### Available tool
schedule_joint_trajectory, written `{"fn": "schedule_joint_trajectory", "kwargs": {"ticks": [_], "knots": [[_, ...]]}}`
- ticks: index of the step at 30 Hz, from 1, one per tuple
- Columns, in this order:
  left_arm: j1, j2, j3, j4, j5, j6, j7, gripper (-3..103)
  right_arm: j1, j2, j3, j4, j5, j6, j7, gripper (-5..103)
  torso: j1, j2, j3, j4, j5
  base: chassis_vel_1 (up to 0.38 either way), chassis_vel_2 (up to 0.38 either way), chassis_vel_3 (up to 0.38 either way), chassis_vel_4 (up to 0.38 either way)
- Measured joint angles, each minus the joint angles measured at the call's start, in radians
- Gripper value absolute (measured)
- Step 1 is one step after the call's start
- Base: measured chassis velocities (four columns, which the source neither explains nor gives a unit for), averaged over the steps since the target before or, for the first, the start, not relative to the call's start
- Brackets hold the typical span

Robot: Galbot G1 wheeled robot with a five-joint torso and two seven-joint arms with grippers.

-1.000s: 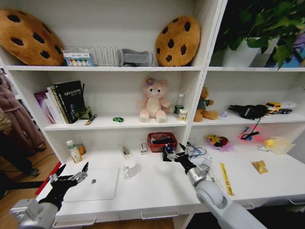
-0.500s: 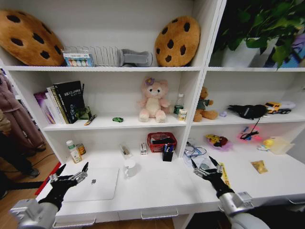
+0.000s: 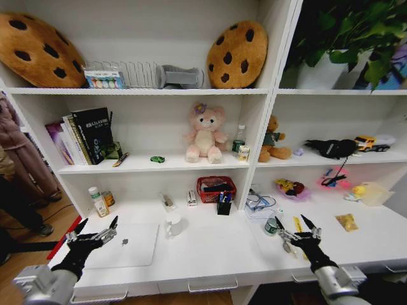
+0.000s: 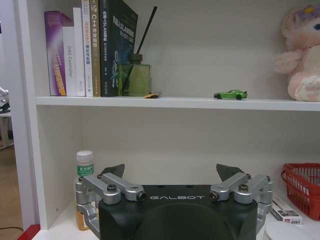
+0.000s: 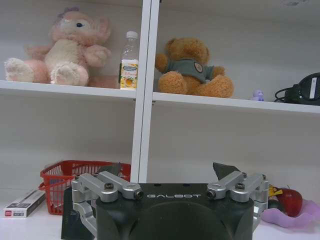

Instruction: Organize the objects on the table.

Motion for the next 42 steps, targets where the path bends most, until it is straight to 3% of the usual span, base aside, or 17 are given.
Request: {"fn": "schedule_joint_trajectory", "kwargs": {"ticks": [18,21,24,26,32,42], "knots": [[0.0,0.0,0.0,0.0,0.0,0.0,0.0,100,0.071,-0.013,-0.083,-0.026,-0.017,-0.005,0.019,100,0.0,0.0,0.0,-0.0001,0.0,-0.113,-0.11,0.106,0.109],[0.0,0.0,0.0,0.0,0.0,0.0,0.0,100,0.118,-0.018,-0.146,-0.049,-0.04,-0.01,0.03,100,0.0,0.0,0.0,0.0002,0.0006,-0.191,-0.219,0.194,0.216],[0.0,0.0,0.0,0.0,0.0,0.0,0.0,100,0.174,-0.027,-0.206,-0.06,-0.046,-0.055,0.055,100,0.0,0.0,0.0,0.001,0.0009,-0.08,-0.155,0.129,0.169],[0.0,0.0,0.0,0.0,0.0,0.0,0.001,100,0.248,-0.045,-0.277,-0.079,-0.042,-0.121,0.079,100,0.0,0.0,0.0,-0.0009,0.0,-0.032,-0.061,0.019,0.02],[0.0,0.0,0.0,0.0,0.0,0.0,0.0,100,0.388,-0.065,-0.389,-0.145,-0.024,-0.216,0.102,100,0.0,0.0,0.0,0.0008,-0.0003,0.025,0.046,-0.014,-0.027],[0.0,0.0,0.0,0.0,0.0,0.0,0.0,100,0.423,-0.054,-0.412,-0.216,-0.021,-0.236,0.103,103,0.0,0.0,0.0,-0.0003,0.0001,0.011,0.017,-0.006,-0.007]]}}
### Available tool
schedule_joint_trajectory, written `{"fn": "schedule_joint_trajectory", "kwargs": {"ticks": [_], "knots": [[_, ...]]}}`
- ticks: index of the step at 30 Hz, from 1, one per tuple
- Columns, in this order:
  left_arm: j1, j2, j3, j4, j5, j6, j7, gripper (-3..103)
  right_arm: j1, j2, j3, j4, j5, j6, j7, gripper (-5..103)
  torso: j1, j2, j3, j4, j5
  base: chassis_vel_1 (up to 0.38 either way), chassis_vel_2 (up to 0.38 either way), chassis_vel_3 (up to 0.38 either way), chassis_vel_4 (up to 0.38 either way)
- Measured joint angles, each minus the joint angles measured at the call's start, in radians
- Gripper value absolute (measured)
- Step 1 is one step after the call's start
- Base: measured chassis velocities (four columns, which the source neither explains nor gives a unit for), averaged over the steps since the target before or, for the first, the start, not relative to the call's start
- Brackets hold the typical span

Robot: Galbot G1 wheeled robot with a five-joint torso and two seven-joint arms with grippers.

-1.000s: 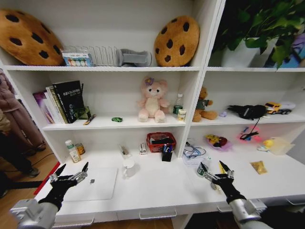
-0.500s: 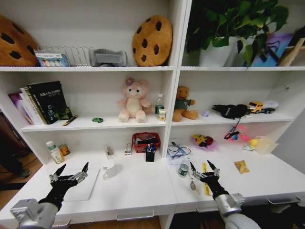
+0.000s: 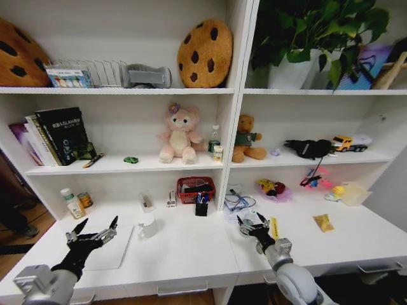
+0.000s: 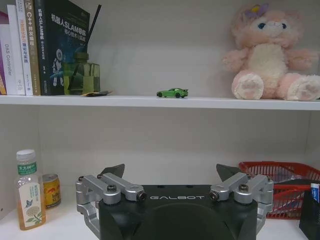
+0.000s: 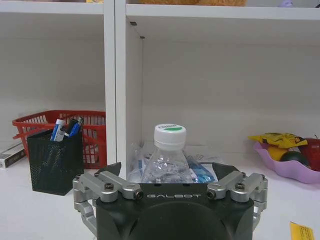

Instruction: Organize the objects on the table.

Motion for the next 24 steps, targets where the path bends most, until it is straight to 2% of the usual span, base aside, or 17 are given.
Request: {"fn": "schedule_joint_trajectory", "kwargs": {"ticks": [1,4,5,8,9,11,12,14,15,18,24], "knots": [[0.0,0.0,0.0,0.0,0.0,0.0,0.0,100,0.0,0.0,0.0,0.0,0.0,0.0,0.0,103,0.0,0.0,0.0,0.0,0.0,0.0,0.0,0.0,0.0],[0.0,0.0,0.0,0.0,0.0,0.0,0.0,100,0.009,0.001,0.002,-0.012,-0.001,0.011,-0.002,90,0.0,0.0,0.0,0.0005,-0.0002,0.0,0.0,0.0,0.0],[0.0,0.0,0.0,0.0,0.0,0.0,0.0,100,0.009,0.001,0.002,-0.012,-0.001,0.011,-0.002,90,0.0,0.0,0.0,0.0005,-0.0002,0.0,0.0,0.0,0.0],[0.0,0.0,0.0,0.0,0.0,0.0,0.0,100,0.016,0.001,0.002,-0.021,-0.003,0.022,-0.011,74,0.0,0.0,0.0,0.0005,-0.0001,0.0,0.0,0.0,0.0],[0.0,0.0,0.0,0.0,0.0,0.0,0.0,100,0.016,0.001,0.002,-0.021,-0.003,0.022,-0.011,74,0.0,0.0,0.0,0.0005,-0.0001,0.0,0.0,0.0,0.0],[0.0,0.0,0.0,0.0,0.0,0.0,0.0,100,0.019,0.0,0.003,-0.026,-0.003,0.027,-0.024,63,0.0,0.0,0.0,0.0004,-0.0001,0.0,0.0,0.0,0.0],[0.0,0.0,0.0,0.0,0.0,0.0,0.0,100,0.019,0.0,0.003,-0.026,-0.003,0.027,-0.024,63,0.0,0.0,0.0,0.0004,-0.0001,0.0,0.0,0.0,0.0],[0.0,0.0,0.0,0.0,0.0,0.0,0.0,100,0.021,0.0,0.004,-0.029,-0.003,0.029,-0.03,52,0.0,0.0,0.0,0.0004,-0.0001,0.0,0.0,0.0,0.0],[0.0,0.0,0.0,0.0,0.0,0.0,0.0,100,0.021,0.0,0.004,-0.029,-0.003,0.029,-0.03,52,0.0,0.0,0.0,0.0004,-0.0001,0.0,0.0,0.0,0.0],[0.0,0.0,0.0,0.0,0.0,0.0,0.0,100,0.02,0.0,0.004,-0.029,-0.002,0.032,-0.034,37,0.0,0.0,0.0,0.0004,-0.0001,0.0,0.0,0.0,0.0],[0.0,0.0,0.0,0.0,0.0,0.0,0.0,100,0.017,-0.002,0.01,-0.022,0.0,0.036,-0.038,26,0.0,0.0,0.0,0.0005,0.0,0.0,0.0,0.0,0.0]]}}
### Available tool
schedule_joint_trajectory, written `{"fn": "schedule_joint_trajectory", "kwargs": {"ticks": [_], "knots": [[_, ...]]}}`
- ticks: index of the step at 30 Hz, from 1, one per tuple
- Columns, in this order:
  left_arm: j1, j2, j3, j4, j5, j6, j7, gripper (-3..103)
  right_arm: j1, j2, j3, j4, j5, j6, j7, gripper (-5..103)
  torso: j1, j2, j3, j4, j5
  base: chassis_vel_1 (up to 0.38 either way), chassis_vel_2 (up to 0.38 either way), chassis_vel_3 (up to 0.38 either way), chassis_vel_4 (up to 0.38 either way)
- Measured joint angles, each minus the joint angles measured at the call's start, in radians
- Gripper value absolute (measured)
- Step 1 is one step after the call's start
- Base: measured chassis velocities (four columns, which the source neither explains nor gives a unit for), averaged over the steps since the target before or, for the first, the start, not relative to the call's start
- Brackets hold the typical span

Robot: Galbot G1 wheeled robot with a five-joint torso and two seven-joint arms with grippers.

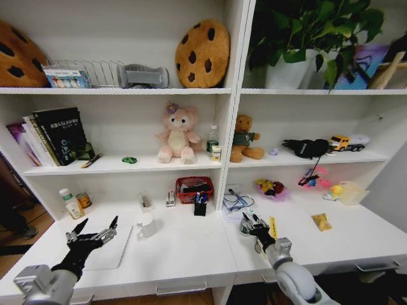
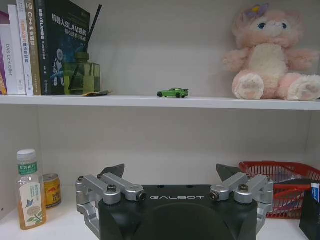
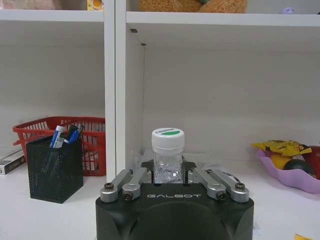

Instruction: Organize the objects on the table.

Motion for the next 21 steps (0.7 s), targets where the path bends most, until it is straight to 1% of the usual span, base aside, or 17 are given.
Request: {"fn": "schedule_joint_trajectory", "kwargs": {"ticks": [5,7,10,11,13,14,16,17,18,19,20,21], "knots": [[0.0,0.0,0.0,0.0,0.0,0.0,0.0,100,-0.024,-0.005,0.02,0.044,0.017,0.003,-0.015,26,0.0,0.0,0.0,0.0001,0.0002,0.0,0.0,0.0,0.0],[0.0,0.0,0.0,0.0,0.0,0.0,0.0,100,-0.085,-0.014,0.059,0.144,0.044,-0.001,-0.021,26,0.0,0.0,0.0,-0.0001,-0.0001,0.0,0.0,0.0,0.0],[0.0,0.0,0.0,0.0,0.0,0.0,0.0,100,-0.114,-0.015,0.076,0.184,0.047,-0.003,-0.019,26,0.0,0.0,0.0,0.0,-0.0001,0.0,0.0,0.0,0.0],[0.0,0.0,0.0,0.0,0.0,0.0,0.0,100,-0.191,-0.016,0.112,0.255,0.05,-0.005,-0.012,26,0.0,0.0,0.0,0.0002,-0.0002,0.0,0.0,0.0,0.0],[0.0,0.0,0.0,0.0,0.0,0.0,0.0,100,-0.311,-0.006,0.163,0.335,0.039,-0.002,-0.01,26,0.0,0.0,0.0,-0.0003,0.0,0.0,0.0,0.0,0.0],[0.0,0.0,0.0,0.0,0.0,0.0,0.0,100,-0.311,-0.006,0.163,0.335,0.039,-0.002,-0.01,26,0.0,0.0,0.0,-0.0003,0.0,0.0,0.0,0.0,0.0],[0.0,0.0,0.0,0.0,0.0,0.0,0.0,100,-0.462,0.025,0.22,0.402,-0.001,0.046,-0.022,26,0.0,0.0,0.0,0.0001,-0.0001,0.0,0.0,0.0,0.0],[0.0,0.0,0.0,0.0,0.0,0.0,0.0,100,-0.526,0.043,0.241,0.42,-0.03,0.077,-0.035,26,0.0,0.0,0.0,-0.0004,-0.0001,0.0,0.0,0.0,0.0],[0.0,0.0,0.0,0.0,0.0,0.0,0.0,100,-0.526,0.043,0.241,0.42,-0.03,0.077,-0.035,26,0.0,0.0,0.0,-0.0004,-0.0001,0.0,0.0,0.0,0.0],[0.0,0.0,0.0,0.0,0.0,0.0,0.0,100,-0.634,0.087,0.275,0.439,-0.093,0.151,-0.067,26,0.0,0.0,0.0,-0.0003,0.0001,0.0,0.0,0.0,0.0],[0.0,0.0,0.0,0.0,0.0,0.0,0.0,100,-0.709,0.121,0.293,0.443,-0.133,0.205,-0.089,26,0.0,0.0,0.0,0.0,-0.0005,0.0,0.0,0.0,0.0],[0.0,0.0,0.0,0.0,0.0,0.0,0.0,100,-0.78,0.159,0.307,0.439,-0.18,0.267,-0.108,26,0.0,0.0,0.0,-0.0006,-0.0003,0.0,0.0,0.0,0.0]]}}
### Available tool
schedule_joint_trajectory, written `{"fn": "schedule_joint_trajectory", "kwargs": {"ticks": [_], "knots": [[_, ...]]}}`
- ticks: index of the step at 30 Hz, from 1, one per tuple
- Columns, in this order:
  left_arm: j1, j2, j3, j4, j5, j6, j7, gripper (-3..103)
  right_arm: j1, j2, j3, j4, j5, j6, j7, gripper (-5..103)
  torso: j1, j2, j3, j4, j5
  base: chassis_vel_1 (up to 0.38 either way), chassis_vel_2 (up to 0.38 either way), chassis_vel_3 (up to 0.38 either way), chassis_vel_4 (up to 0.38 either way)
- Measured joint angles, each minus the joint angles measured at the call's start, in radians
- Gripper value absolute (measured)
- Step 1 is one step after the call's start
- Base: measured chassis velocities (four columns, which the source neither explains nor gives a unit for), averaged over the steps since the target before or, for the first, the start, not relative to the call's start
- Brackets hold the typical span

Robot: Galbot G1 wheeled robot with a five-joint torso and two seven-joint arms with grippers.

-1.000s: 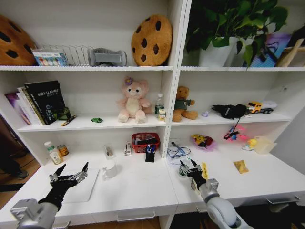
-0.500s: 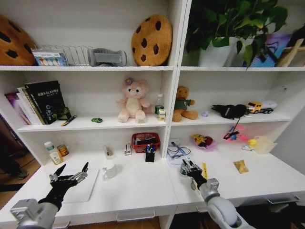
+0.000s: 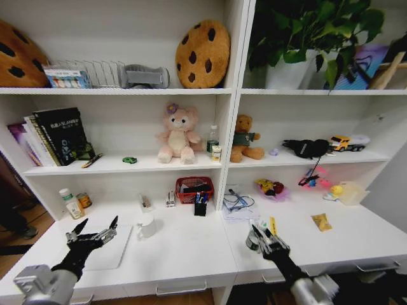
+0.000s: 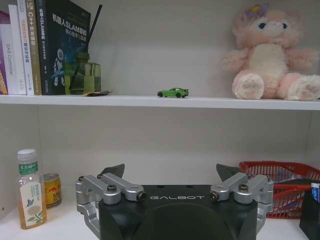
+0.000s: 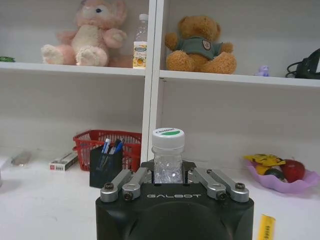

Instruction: Organize the objects on the table.

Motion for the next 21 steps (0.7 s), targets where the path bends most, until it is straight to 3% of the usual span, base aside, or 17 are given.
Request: {"fn": "schedule_joint_trajectory", "kwargs": {"ticks": [1,2,6,7,9,10,11,13,17,21], "knots": [[0.0,0.0,0.0,0.0,0.0,0.0,0.0,100,-0.066,0.034,0.012,-0.014,-0.051,0.077,-0.019,26,0.0,0.0,0.0,0.0001,-0.0003,0.0,0.0,0.0,0.0],[0.0,0.0,0.0,0.0,0.0,0.0,0.0,100,-0.066,0.034,0.012,-0.014,-0.051,0.077,-0.019,26,0.0,0.0,0.0,0.0001,-0.0003,0.0,0.0,0.0,0.0],[0.0,0.0,0.0,0.0,0.0,0.0,0.0,100,-0.245,0.095,0.024,-0.108,-0.203,0.372,-0.056,26,0.0,0.0,0.0,0.0009,0.0,0.0,0.0,0.0,0.0],[0.0,0.0,0.0,0.0,0.0,0.0,0.0,100,-0.245,0.095,0.024,-0.108,-0.203,0.372,-0.056,26,0.0,0.0,0.0,0.0009,0.0,0.0,0.0,0.0,0.0],[0.0,0.0,0.0,0.0,0.0,0.0,0.0,100,-0.313,0.119,0.004,-0.182,-0.27,0.498,-0.044,26,0.0,0.0,0.0,0.0005,0.0002,0.0,0.0,0.0,0.0],[0.0,0.0,0.0,0.0,0.0,0.0,0.0,100,-0.313,0.119,0.004,-0.182,-0.27,0.498,-0.044,26,0.0,0.0,0.0,0.0005,0.0002,0.0,0.0,0.0,0.0],[0.0,0.0,0.0,0.0,0.0,0.0,0.0,100,-0.335,0.131,-0.006,-0.23,-0.303,0.55,-0.029,26,0.0,0.0,0.0,0.0004,0.0001,0.0,0.0,0.0,0.0],[0.0,0.0,0.0,0.0,0.0,0.0,0.0,100,-0.346,0.148,-0.025,-0.33,-0.337,0.586,-0.003,26,0.0,0.0,0.0,0.0005,0.0001,0.0,0.0,0.0,0.0],[0.0,0.0,0.0,0.0,0.0,0.0,0.0,100,-0.31,0.15,-0.038,-0.435,-0.331,0.589,0.006,26,0.0,0.0,0.0,0.0003,0.0001,0.0,0.0,0.0,0.0],[0.0,0.0,0.0,0.0,0.0,0.0,0.0,100,-0.156,0.134,-0.044,-0.626,-0.276,0.579,0.001,26,0.0,0.0,0.0,0.0006,0.0003,0.0,0.0,0.0,0.0]]}}
